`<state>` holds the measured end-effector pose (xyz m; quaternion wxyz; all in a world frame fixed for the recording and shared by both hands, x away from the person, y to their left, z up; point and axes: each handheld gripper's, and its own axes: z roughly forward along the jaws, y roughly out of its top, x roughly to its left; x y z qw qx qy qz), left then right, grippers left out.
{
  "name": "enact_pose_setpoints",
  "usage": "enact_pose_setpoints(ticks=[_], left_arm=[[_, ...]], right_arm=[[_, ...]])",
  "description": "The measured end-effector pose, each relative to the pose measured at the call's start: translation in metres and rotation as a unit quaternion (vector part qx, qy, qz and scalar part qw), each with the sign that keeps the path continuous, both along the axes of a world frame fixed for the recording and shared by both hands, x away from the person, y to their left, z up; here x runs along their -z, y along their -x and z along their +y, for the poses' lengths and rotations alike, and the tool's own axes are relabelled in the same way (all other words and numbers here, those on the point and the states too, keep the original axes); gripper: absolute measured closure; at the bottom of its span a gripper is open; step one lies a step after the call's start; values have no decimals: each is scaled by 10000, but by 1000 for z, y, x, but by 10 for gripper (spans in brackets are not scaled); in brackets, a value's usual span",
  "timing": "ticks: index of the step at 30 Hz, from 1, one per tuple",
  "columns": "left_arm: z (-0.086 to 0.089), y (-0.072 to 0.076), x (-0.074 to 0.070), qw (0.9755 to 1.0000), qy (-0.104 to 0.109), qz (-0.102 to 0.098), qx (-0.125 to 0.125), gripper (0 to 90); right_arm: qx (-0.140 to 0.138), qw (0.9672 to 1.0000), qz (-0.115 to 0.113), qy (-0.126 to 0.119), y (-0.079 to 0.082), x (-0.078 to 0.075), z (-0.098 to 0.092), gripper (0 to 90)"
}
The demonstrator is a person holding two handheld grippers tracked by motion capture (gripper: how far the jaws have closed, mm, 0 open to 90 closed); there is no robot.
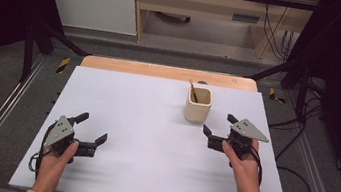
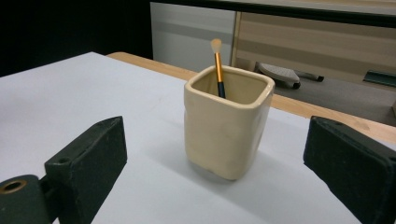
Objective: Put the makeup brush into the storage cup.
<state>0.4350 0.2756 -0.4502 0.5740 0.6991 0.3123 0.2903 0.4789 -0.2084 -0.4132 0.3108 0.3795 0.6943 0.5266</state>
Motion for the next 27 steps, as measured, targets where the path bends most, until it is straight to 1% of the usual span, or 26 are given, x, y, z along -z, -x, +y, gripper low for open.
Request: enact_pose_setpoints(ticks=[4, 6, 10, 17, 27], left_arm=[[0, 0, 0, 10000, 5, -4, 5, 5], [0, 0, 0, 10000, 7, -6, 10, 5], [0, 0, 0, 10000, -4, -14, 19, 5], [1, 1, 0, 10000, 15, -39, 45, 5], [1, 1, 0, 9999, 41, -73, 120, 7]], right_arm=[[4, 10000, 8, -6, 5, 4, -6, 64], [-11, 10000, -24, 1, 7, 6, -9, 63], [-63, 9999, -83, 19, 12, 10, -14, 64], [-167, 9998, -114, 33, 19, 17, -21, 60], [-250, 9997, -65, -17, 29, 29, -26, 56]])
